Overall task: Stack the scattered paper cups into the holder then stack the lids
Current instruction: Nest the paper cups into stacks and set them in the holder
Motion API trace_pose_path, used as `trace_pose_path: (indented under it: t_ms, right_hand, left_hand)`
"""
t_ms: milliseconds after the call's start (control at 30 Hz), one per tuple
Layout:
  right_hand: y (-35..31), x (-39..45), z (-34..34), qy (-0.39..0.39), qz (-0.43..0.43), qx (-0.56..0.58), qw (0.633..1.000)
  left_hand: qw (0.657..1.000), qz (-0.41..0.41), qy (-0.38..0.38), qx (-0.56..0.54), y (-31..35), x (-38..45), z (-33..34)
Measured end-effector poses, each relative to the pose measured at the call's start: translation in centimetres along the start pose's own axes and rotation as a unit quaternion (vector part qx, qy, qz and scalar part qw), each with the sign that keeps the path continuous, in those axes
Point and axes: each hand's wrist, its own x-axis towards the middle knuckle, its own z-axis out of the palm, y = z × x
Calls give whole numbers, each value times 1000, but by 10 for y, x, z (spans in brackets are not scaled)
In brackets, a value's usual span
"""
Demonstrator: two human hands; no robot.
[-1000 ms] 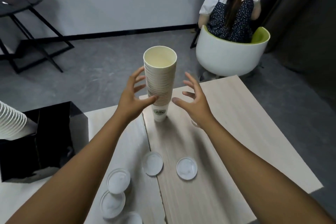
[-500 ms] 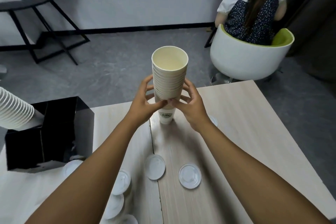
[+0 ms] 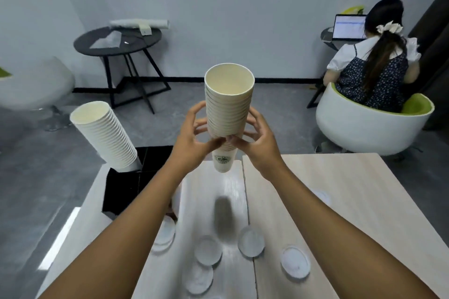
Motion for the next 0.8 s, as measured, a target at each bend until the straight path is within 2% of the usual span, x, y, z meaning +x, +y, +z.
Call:
trace_pose_path:
  t_ms: [167, 367, 533, 800]
  right_hand:
    - [-36, 13, 88, -31, -56, -5, 998]
    - [-53, 31, 160, -57, -67, -8, 996]
    - [-48, 44, 189, -63, -63, -23, 996]
    - [-6, 61, 192, -71, -24, -55, 996]
  left_hand:
    - [997, 18, 71, 24, 11, -16, -91]
    - [989, 22, 144, -3, 2, -24, -161]
    - [986, 8, 167, -27, -16, -19, -181]
    - [986, -19, 163, -29, -65, -2, -169]
